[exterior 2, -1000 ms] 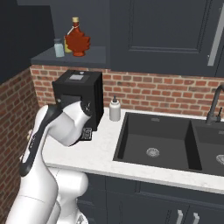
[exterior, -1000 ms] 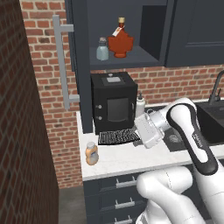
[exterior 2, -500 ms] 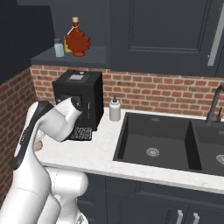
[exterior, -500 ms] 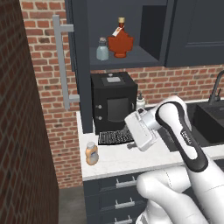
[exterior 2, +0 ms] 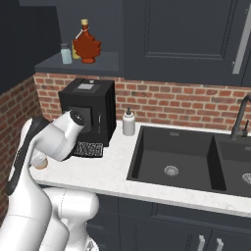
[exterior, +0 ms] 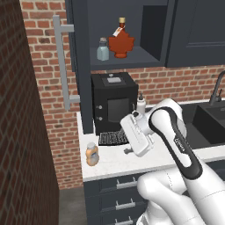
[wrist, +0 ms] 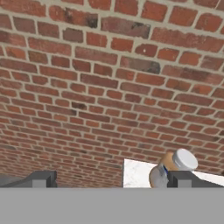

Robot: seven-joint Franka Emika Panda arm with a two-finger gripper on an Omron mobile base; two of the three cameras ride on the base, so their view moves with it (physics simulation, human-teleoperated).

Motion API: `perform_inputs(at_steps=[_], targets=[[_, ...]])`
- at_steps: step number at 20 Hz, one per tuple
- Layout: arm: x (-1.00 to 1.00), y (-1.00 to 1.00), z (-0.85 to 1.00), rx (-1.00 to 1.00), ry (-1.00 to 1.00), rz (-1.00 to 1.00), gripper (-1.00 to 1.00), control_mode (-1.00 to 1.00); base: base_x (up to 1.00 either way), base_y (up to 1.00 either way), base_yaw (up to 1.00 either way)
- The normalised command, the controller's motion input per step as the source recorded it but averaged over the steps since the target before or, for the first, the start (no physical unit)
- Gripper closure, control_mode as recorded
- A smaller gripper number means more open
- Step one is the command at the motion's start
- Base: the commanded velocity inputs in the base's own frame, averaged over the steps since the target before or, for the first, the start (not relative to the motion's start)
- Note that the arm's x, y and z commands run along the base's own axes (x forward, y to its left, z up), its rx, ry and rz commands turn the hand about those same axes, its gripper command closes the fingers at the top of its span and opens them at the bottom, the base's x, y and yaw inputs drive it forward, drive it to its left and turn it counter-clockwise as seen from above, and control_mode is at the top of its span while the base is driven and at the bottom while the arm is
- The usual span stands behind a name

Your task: Put the shaker and condiment bottle from the counter next to their counterparts in the cabinet.

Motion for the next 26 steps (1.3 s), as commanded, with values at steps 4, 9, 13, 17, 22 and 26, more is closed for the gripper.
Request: perform_inputs(at_steps=[4, 9, 13, 17, 22, 26], targets=[[0.00, 0.00, -0.19, 0.00, 0.00, 0.09, -1.00, -1.00, 0.00, 0.00, 0.00], [0.00, 0.00, -0.06, 0.00, 0.00, 0.07, -1.00, -1.00, 0.00, 0.00, 0.00], [0.00, 0.07, -0.06, 0.00, 0.00, 0.05, -1.00, -1.00, 0.00, 0.00, 0.00], [0.00, 0.18, -0.09, -0.01, 0.00, 0.02, -1.00, -1.00, 0.00, 0.00, 0.00], [0.00, 0.14, -0.09, 0.00, 0.00, 0.00, -1.00, -1.00, 0.00, 0.00, 0.00], [0.01, 0.11, -0.08, 0.00, 0.00, 0.00, -1.00, -1.00, 0.00, 0.00, 0.00]])
